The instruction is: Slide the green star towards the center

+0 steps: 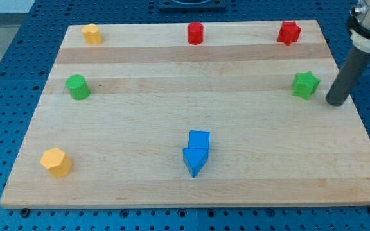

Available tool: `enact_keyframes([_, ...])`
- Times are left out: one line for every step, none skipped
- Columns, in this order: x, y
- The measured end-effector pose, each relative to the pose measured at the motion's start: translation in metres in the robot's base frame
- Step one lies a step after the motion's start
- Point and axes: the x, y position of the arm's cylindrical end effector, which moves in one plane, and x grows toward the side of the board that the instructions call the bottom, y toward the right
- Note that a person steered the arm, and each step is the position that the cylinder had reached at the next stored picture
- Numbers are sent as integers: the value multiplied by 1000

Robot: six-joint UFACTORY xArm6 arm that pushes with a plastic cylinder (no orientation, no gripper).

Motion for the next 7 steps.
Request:
enact_keyframes([-13,-6])
enact_keyframes([-22,-17])
enact_keyframes([-22,-46])
enact_keyframes([-30,-70])
enact_keyframes([-49,-77])
enact_keyframes([-62,-86])
enact_keyframes([-68,-104])
